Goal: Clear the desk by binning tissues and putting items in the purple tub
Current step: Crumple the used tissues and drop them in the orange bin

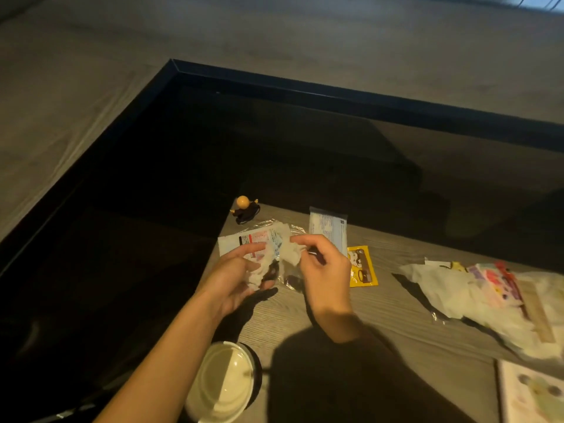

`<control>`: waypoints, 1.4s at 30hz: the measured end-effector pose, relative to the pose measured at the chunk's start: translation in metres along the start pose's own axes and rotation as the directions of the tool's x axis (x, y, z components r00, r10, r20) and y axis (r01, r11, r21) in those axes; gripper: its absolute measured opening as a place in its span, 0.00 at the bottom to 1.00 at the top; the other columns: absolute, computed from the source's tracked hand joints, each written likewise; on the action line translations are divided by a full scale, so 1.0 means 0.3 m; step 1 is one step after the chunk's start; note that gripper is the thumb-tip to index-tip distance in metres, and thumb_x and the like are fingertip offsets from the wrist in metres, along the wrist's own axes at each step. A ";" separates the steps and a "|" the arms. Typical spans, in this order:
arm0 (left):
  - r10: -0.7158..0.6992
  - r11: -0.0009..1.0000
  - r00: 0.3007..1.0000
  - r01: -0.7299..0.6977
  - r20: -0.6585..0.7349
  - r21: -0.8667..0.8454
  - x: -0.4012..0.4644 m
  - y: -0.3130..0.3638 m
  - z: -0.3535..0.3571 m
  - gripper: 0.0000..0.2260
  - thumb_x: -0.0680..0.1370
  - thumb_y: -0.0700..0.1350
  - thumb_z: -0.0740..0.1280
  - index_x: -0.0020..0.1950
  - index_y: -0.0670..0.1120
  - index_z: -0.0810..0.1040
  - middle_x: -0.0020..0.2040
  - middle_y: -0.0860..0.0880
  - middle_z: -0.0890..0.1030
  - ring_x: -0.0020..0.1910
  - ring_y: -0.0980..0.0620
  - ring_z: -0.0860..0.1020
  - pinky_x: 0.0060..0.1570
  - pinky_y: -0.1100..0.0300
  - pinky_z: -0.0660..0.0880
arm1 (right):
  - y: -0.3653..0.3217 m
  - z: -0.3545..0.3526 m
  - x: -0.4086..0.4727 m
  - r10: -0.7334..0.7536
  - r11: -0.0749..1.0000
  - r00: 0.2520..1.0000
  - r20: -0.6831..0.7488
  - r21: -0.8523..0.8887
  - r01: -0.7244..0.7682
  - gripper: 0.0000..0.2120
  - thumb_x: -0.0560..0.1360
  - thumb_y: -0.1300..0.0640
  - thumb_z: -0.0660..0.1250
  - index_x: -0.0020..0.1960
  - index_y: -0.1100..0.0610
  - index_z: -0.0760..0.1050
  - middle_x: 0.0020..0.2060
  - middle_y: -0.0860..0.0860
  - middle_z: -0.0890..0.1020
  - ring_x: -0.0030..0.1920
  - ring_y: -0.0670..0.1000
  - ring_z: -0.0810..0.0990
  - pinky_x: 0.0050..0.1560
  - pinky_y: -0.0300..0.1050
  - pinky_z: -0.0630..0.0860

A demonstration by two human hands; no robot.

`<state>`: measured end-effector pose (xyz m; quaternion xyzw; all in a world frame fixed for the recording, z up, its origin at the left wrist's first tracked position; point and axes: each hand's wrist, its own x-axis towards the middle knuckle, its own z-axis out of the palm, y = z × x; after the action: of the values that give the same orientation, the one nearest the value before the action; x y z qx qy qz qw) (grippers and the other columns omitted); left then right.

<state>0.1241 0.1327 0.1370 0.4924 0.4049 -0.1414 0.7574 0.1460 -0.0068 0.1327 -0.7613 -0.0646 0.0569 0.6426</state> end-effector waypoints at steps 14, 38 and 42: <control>-0.153 0.961 0.945 0.211 0.289 -0.181 -0.089 -0.145 0.122 0.05 0.77 0.39 0.63 0.46 0.39 0.76 0.30 0.44 0.82 0.27 0.51 0.82 0.25 0.63 0.77 | 0.099 -0.046 -0.211 -0.265 0.719 0.861 0.434 -0.507 0.476 0.16 0.74 0.53 0.57 0.56 0.58 0.77 0.53 0.54 0.83 0.58 0.46 0.72 0.61 0.42 0.69; -0.151 0.980 0.967 0.118 0.206 0.163 -0.069 -0.379 0.680 0.17 0.78 0.29 0.55 0.58 0.44 0.76 0.55 0.38 0.79 0.45 0.42 0.81 0.33 0.54 0.81 | 0.172 -0.733 -0.196 -0.164 0.847 0.954 -0.250 -0.531 0.007 0.15 0.75 0.70 0.61 0.56 0.59 0.78 0.55 0.53 0.80 0.56 0.43 0.73 0.60 0.32 0.67; -0.208 0.977 0.917 0.213 0.340 0.023 -0.097 -0.407 0.728 0.12 0.79 0.36 0.54 0.50 0.37 0.77 0.35 0.41 0.82 0.32 0.48 0.82 0.31 0.61 0.79 | 0.160 -0.690 -0.269 -0.333 0.852 0.927 -0.170 -0.477 0.218 0.13 0.72 0.67 0.59 0.50 0.65 0.80 0.47 0.56 0.82 0.52 0.43 0.75 0.56 0.22 0.66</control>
<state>0.1342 -0.1186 0.1227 0.4086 0.3198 -0.3021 0.7997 0.1028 -0.2297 0.1204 -0.8726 -0.1051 -0.1479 0.4536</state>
